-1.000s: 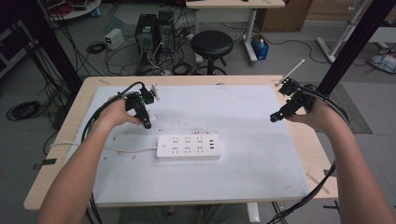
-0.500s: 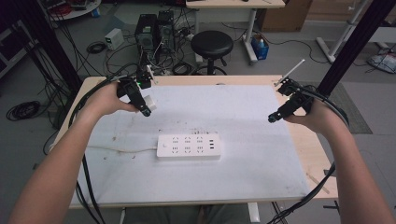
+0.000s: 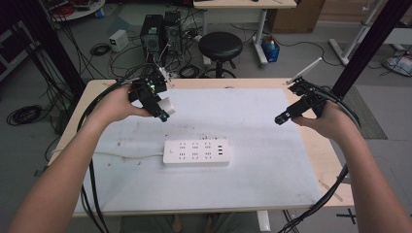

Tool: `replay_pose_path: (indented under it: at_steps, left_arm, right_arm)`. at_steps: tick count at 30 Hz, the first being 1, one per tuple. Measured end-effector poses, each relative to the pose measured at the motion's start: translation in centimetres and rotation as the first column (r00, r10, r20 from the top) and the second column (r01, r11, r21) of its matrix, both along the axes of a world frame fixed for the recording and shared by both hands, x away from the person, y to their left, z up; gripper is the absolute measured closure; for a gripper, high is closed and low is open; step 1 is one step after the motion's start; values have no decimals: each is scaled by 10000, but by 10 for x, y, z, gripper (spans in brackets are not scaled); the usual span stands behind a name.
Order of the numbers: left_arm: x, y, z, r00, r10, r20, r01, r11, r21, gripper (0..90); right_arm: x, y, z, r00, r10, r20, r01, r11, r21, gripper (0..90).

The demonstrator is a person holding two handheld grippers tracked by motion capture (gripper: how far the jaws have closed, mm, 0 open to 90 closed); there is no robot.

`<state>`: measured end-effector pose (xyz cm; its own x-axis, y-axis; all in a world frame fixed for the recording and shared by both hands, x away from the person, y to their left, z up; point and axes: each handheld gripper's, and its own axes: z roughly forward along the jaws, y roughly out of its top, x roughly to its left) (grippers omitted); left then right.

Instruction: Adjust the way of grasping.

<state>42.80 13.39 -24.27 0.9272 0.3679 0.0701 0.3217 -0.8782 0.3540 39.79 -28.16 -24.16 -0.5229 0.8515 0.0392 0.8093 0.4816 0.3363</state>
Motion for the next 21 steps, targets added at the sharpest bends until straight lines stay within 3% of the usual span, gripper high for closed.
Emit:
replay_pose_path:
  at_steps: [6,12,13,16,21]
  left_arm:
    - [-5,-17,5,9970,-638,444,669,9952,-719,424]
    - [-7,-30,5,9916,-1035,780,1102,9901,-867,424]
    - [-7,-34,4,9896,-1174,828,1249,9879,-923,424]
    - [-10,-41,5,9859,-1239,1122,1355,9854,-1027,424]
    - [-15,-53,8,9776,-1500,1474,1714,9744,-1455,424]
  right_arm:
    - [2,10,9,9997,-225,-134,239,9930,1158,107]
    - [5,12,12,9986,-425,-326,480,9807,1894,108]
    - [6,14,12,9979,-452,-473,554,9682,2438,108]
    - [6,18,13,9972,-491,-570,628,9602,2723,108]
    - [6,28,16,9952,-506,-842,785,9249,3720,108]
